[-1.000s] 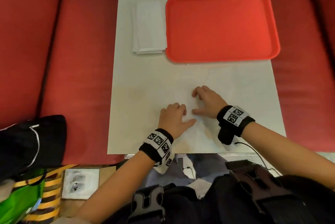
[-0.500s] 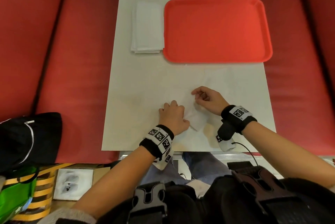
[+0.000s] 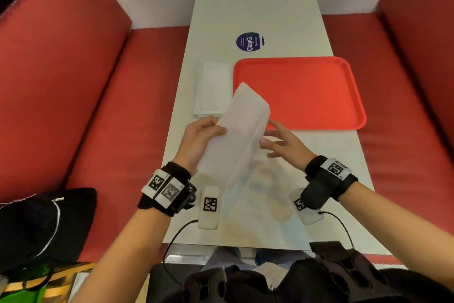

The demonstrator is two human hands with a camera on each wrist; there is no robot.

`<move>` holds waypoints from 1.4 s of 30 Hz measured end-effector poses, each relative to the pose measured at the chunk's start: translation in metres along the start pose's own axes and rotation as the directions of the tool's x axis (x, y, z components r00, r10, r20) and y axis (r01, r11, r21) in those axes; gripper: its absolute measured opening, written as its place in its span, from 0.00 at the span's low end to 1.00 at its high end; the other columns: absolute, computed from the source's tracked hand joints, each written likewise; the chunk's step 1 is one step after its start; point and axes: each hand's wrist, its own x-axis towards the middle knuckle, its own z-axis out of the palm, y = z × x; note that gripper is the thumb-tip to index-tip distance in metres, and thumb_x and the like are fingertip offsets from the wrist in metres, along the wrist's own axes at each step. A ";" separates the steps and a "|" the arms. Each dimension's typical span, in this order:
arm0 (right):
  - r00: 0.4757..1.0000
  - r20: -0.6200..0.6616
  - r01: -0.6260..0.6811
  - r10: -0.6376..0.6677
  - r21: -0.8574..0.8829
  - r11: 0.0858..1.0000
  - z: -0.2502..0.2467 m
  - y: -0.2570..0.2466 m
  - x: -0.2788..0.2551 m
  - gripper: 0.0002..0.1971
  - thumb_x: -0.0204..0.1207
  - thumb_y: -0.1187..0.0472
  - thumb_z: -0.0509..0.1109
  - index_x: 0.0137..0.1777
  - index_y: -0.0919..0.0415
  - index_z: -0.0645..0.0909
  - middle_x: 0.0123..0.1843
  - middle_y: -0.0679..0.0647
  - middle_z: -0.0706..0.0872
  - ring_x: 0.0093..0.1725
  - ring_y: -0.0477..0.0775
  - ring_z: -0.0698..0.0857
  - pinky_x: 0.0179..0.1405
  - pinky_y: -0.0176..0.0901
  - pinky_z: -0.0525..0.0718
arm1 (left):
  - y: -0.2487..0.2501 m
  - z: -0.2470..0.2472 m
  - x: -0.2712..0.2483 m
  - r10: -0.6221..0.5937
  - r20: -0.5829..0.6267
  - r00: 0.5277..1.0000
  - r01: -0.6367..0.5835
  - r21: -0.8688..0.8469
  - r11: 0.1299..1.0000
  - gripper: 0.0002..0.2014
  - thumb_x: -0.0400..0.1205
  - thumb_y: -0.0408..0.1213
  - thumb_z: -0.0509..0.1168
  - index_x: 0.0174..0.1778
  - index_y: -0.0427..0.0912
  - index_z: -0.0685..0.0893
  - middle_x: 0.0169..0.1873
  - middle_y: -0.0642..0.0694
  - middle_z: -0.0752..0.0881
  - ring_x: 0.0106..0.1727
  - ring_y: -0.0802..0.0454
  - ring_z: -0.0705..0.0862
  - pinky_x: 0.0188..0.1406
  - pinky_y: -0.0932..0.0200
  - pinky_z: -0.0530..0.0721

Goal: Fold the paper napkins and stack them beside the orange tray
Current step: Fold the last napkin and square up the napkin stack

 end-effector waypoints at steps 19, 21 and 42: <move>0.994 -0.107 -0.018 0.038 0.175 0.984 0.031 -0.036 0.044 0.33 0.64 0.69 0.83 0.70 0.58 0.78 0.47 0.63 0.92 0.42 0.61 0.91 0.47 0.60 0.90 | -0.046 -0.031 0.022 -0.112 0.151 0.982 0.136 -0.161 0.978 0.19 0.72 0.38 0.73 0.54 0.32 0.81 0.55 0.39 0.85 0.53 0.47 0.86 0.40 0.47 0.87; 0.995 -0.091 0.047 -0.031 0.176 0.983 0.031 -0.043 0.043 0.31 0.65 0.71 0.82 0.68 0.57 0.79 0.45 0.64 0.92 0.40 0.60 0.91 0.44 0.56 0.90 | -0.042 -0.021 0.024 -0.100 0.188 0.977 0.142 -0.228 0.963 0.23 0.68 0.42 0.78 0.53 0.33 0.82 0.62 0.31 0.78 0.58 0.44 0.85 0.45 0.40 0.88; 0.965 -0.202 0.164 -0.168 -0.036 0.986 0.027 -0.058 0.135 0.14 0.69 0.75 0.76 0.51 0.60 0.85 0.51 0.48 0.87 0.35 0.40 0.83 0.40 0.37 0.84 | -0.027 -0.051 0.150 0.125 -0.100 0.987 -0.104 0.198 0.975 0.23 0.72 0.24 0.77 0.62 0.42 0.85 0.61 0.43 0.86 0.35 0.56 0.88 0.40 0.60 0.88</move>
